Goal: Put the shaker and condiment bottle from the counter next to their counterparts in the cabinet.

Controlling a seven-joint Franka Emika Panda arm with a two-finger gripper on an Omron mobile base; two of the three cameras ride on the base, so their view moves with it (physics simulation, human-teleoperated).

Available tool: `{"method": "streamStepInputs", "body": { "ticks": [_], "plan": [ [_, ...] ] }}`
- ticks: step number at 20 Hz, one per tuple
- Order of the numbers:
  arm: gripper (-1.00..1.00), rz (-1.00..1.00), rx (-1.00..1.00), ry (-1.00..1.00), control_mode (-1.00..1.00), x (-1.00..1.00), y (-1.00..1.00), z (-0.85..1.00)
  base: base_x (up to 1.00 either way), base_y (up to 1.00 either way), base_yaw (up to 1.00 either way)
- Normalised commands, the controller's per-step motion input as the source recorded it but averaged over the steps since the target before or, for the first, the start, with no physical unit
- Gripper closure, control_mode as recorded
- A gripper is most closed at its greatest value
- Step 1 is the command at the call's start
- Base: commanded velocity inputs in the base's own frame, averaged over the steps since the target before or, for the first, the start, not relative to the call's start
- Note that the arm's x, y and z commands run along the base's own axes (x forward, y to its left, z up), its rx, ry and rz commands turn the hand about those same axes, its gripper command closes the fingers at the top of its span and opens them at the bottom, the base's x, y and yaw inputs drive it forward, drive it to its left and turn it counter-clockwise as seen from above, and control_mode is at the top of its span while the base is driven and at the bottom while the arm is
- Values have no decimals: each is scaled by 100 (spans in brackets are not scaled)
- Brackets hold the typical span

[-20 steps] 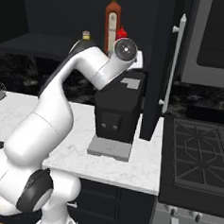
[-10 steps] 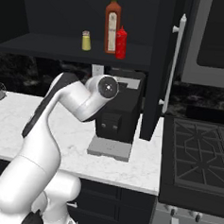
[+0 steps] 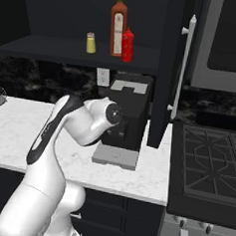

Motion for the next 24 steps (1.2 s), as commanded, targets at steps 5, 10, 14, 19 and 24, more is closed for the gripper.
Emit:
{"method": "streamStepInputs", "body": {
  "ticks": [5, 10, 14, 19, 24],
  "plan": [
    [-100, 21, 5, -4, -100, -40, 11, -60, 0, 0, 0],
    [-100, 26, 0, -12, -100, -49, 43, -69, 0, 0, 0],
    [-100, 25, 0, -5, -100, -40, 44, -61, 0, 0, 0],
    [-100, 15, -5, 0, -100, -28, 49, -43, 0, 0, 0],
    [-100, 12, -4, 0, -100, -14, 51, -37, 0, 0, 0]
  ]
}}
